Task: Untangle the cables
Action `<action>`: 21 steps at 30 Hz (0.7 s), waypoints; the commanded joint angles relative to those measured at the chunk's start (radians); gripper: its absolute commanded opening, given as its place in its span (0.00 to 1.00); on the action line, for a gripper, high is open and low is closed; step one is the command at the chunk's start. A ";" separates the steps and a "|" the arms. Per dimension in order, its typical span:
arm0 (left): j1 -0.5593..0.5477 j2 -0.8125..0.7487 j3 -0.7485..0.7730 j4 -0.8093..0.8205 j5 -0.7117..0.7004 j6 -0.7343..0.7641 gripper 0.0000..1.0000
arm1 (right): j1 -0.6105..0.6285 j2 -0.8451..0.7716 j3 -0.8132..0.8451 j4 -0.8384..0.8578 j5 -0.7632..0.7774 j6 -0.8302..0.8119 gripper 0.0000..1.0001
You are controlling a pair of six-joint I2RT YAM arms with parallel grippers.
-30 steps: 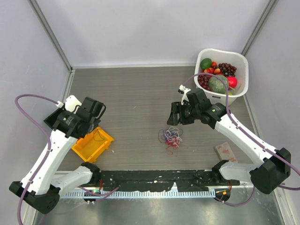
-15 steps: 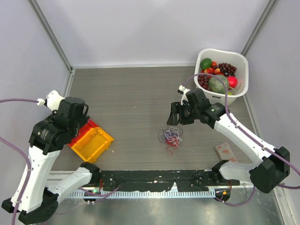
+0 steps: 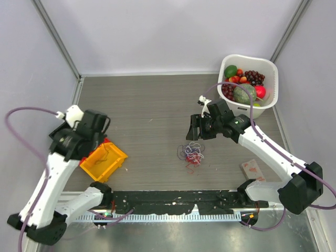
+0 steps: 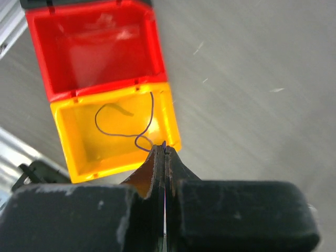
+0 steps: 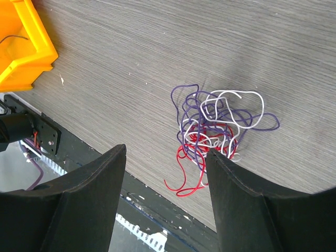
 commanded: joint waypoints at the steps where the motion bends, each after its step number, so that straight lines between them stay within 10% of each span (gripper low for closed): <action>1: 0.009 0.091 -0.147 -0.209 0.059 -0.090 0.00 | 0.002 -0.008 0.015 0.030 -0.012 -0.003 0.67; 21: 0.417 0.195 -0.517 0.127 0.214 -0.034 0.00 | 0.000 -0.057 -0.046 0.020 0.031 -0.005 0.68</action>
